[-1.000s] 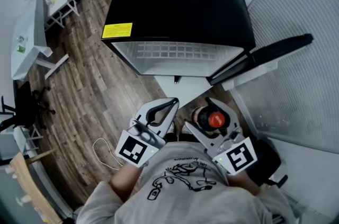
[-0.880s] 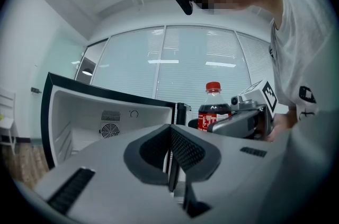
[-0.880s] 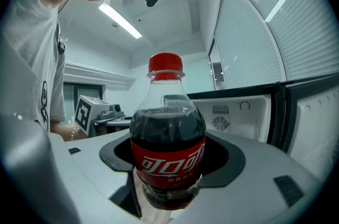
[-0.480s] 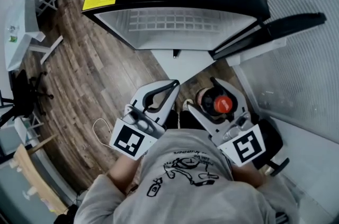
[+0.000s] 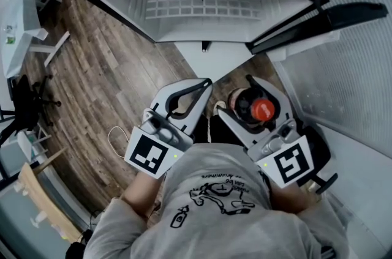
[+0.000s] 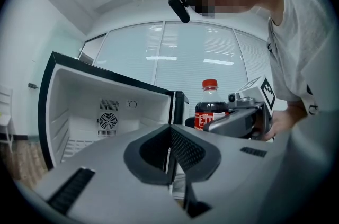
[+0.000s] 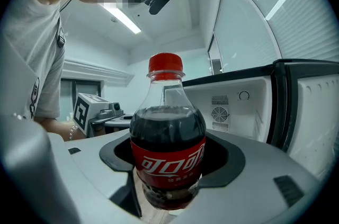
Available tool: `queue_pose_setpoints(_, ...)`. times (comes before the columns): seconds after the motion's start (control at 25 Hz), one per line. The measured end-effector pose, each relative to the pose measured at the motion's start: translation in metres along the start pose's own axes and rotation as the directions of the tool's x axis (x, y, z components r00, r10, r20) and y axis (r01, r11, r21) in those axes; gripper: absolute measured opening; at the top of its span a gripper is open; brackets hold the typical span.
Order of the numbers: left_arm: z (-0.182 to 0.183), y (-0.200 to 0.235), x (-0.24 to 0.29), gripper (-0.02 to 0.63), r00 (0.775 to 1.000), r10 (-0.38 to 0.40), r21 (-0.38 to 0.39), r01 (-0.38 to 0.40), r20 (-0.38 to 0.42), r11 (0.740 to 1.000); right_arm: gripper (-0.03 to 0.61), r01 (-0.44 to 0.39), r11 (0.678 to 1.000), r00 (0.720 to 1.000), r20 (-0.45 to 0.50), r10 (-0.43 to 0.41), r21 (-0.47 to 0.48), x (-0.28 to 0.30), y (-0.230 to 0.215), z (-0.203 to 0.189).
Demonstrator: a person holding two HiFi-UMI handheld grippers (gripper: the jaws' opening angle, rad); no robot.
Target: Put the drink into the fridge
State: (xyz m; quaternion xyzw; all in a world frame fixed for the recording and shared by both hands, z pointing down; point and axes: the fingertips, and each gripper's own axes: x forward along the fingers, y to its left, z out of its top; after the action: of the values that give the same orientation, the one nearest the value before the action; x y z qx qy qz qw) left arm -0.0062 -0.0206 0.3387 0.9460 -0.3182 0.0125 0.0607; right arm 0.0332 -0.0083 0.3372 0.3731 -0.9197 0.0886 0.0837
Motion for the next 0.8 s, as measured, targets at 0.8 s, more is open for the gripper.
queue_pose_setpoints(0.8, -0.042, 0.037, 0.03, 0.002, 1.0, 0.01, 0.005, -0.01, -0.011, 1.0, 0.325, 0.023, 0.999, 1.0, 0.007, -0.023, -0.049, 0.041, -0.037, -0.027)
